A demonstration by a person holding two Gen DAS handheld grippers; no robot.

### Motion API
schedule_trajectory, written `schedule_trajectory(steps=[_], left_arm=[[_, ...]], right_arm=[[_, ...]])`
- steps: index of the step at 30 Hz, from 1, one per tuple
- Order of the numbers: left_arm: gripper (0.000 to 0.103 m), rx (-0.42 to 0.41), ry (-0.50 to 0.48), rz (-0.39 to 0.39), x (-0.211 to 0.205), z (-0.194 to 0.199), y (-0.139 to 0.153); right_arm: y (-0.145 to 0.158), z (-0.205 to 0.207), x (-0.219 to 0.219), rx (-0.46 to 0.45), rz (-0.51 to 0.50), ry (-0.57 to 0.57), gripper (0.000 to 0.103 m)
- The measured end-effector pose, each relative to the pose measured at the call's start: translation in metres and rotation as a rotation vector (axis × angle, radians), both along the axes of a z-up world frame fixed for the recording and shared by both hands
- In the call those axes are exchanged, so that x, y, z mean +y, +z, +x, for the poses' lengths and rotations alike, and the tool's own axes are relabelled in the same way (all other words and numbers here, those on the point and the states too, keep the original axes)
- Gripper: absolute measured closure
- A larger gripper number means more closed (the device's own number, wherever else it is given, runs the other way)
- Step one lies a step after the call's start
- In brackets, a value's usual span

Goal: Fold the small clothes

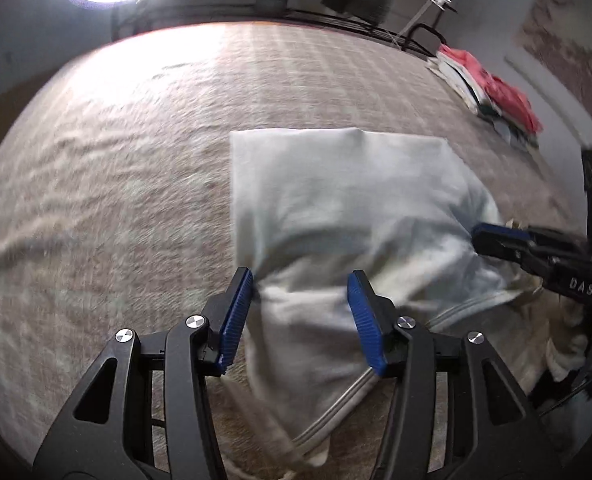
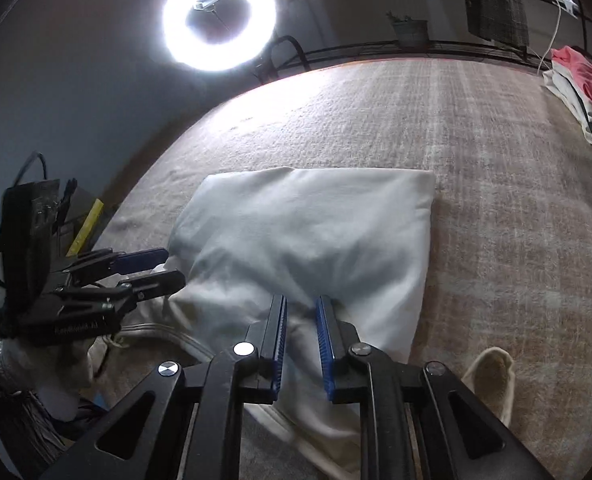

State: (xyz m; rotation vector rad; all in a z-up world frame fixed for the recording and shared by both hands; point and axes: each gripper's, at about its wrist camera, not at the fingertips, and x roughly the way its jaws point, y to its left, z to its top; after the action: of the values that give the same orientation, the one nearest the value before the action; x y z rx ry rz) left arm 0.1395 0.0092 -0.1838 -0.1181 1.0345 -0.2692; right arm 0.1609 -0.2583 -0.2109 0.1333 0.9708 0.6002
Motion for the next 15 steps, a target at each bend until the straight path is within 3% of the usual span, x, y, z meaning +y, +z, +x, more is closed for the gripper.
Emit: schedule_trajectory(steps=[2, 6, 10, 15], left_arm=[[0.051, 0.010, 0.056, -0.054, 0.017, 0.000, 0.005], [0.051, 0.054, 0.153, -0.181, 0.048, 0.003, 0.006], [0.051, 0.169, 0.233, -0.378, 0.073, 0.013, -0.011], [0.051, 0.229, 0.233, -0.491, 0.078, 0.019, -0.016]], right_arm=[[0.004, -0.004, -0.011, 0.007, 0.005, -0.003, 0.088], [0.014, -0.006, -0.044, 0.030, 0.089, -0.056, 0.068], [0.006, 0.007, -0.088, 0.129, 0.207, -0.149, 0.068], [-0.011, 0.020, -0.114, 0.272, 0.370, -0.189, 0.068]])
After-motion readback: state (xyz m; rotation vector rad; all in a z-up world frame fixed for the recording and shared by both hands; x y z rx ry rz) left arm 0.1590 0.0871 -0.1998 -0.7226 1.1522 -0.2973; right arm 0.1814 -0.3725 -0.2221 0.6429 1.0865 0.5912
